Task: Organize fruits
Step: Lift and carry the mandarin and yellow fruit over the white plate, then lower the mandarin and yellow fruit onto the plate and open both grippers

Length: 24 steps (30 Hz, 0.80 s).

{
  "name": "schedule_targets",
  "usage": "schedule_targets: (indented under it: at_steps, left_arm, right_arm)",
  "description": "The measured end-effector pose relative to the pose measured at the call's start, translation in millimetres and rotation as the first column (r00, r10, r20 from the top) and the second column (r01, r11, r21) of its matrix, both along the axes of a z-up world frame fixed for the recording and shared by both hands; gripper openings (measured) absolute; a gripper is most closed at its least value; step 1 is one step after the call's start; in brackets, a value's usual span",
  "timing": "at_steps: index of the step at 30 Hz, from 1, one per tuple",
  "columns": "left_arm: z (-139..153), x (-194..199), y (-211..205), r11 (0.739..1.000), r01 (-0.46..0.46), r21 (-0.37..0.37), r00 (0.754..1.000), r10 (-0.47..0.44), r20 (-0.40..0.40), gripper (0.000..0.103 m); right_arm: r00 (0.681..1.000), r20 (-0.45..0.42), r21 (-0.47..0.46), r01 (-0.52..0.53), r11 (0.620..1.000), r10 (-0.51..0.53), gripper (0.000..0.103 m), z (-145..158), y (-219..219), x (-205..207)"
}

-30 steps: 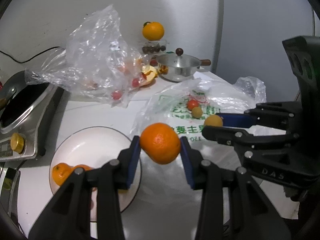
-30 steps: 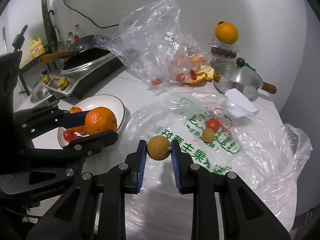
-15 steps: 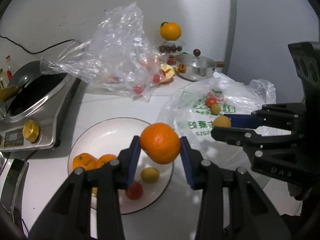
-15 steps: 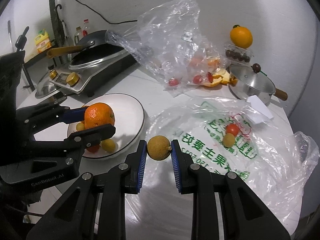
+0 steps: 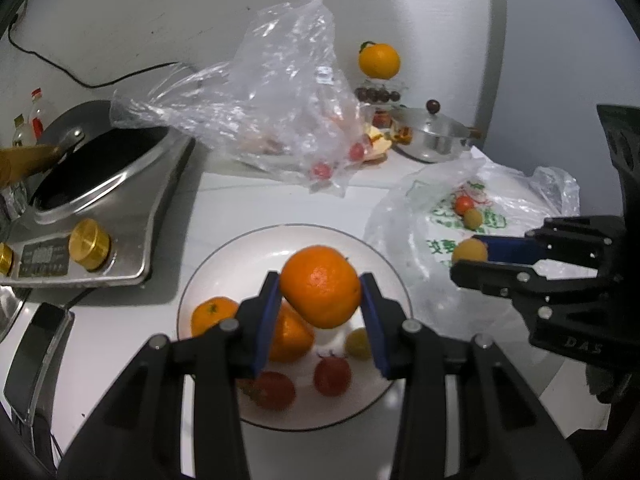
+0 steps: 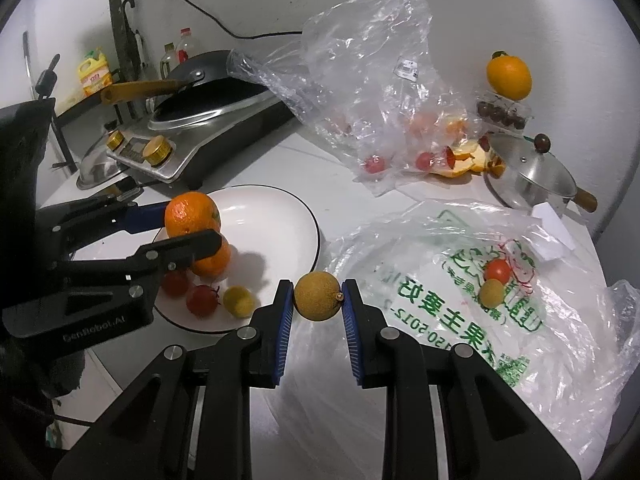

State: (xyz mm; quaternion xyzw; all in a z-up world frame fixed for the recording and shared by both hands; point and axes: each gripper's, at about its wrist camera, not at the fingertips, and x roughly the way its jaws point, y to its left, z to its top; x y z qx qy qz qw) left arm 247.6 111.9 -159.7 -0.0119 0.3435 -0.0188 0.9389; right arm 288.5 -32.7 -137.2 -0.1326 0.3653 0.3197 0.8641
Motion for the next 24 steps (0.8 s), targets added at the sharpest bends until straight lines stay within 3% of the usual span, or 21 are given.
schedule_targets:
  at_steps: [24]
  left_arm:
    - [-19.8, 36.6, 51.1, 0.998, -0.055, -0.014, 0.998, 0.055, -0.027, 0.041]
  right_arm:
    - [0.998, -0.033, 0.016, -0.055, 0.998, 0.055, 0.026, -17.4, 41.3, 25.5]
